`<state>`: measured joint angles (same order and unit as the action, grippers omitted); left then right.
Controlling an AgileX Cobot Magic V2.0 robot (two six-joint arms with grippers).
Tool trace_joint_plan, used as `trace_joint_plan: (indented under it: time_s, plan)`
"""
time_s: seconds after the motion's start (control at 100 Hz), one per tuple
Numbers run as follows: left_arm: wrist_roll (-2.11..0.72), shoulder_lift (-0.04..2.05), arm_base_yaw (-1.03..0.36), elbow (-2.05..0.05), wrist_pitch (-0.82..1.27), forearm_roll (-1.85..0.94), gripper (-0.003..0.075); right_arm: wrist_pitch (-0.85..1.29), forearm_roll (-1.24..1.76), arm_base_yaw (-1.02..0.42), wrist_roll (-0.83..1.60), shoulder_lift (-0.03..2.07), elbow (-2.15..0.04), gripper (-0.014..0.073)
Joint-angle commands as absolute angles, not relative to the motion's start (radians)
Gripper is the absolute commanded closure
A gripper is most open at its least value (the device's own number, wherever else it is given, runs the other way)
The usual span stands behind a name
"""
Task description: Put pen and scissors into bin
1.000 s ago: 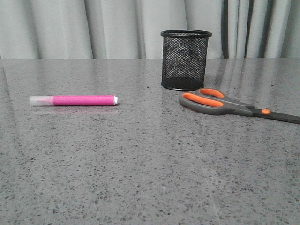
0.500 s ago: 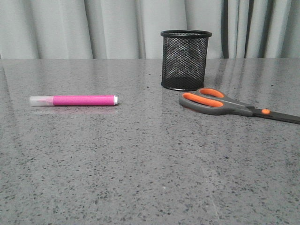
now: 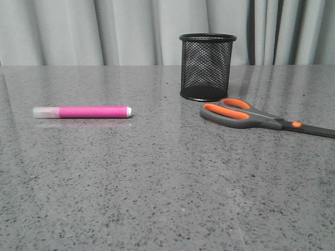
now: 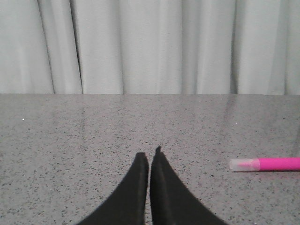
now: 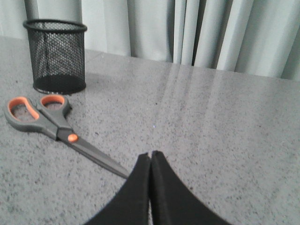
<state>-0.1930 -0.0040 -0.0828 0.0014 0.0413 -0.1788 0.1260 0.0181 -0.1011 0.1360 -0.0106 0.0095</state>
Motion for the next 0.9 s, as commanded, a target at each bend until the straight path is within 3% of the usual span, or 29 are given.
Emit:
trace_joint_plan:
  time_s: [0.0, 0.44, 0.69, 0.89]
  plan:
    - [-0.187, -0.036, -0.08, 0.046, -0.036, -0.259, 0.0739, -0.009, 0.065, -0.095, 0.137, -0.03, 0.025, 0.067]
    - [-0.187, -0.036, -0.08, 0.042, -0.037, -0.776, 0.0739, -0.051, 0.54, -0.095, 0.137, -0.03, 0.023, 0.067]
    - [-0.187, -0.015, -0.08, -0.037, 0.006, -0.786, 0.074, 0.033, 0.542, -0.095, 0.137, 0.02, -0.047, 0.0643]
    - [-0.194, 0.128, -0.08, -0.183, 0.148, -0.651, 0.074, 0.118, 0.504, -0.095, 0.142, 0.249, -0.198, 0.0643]
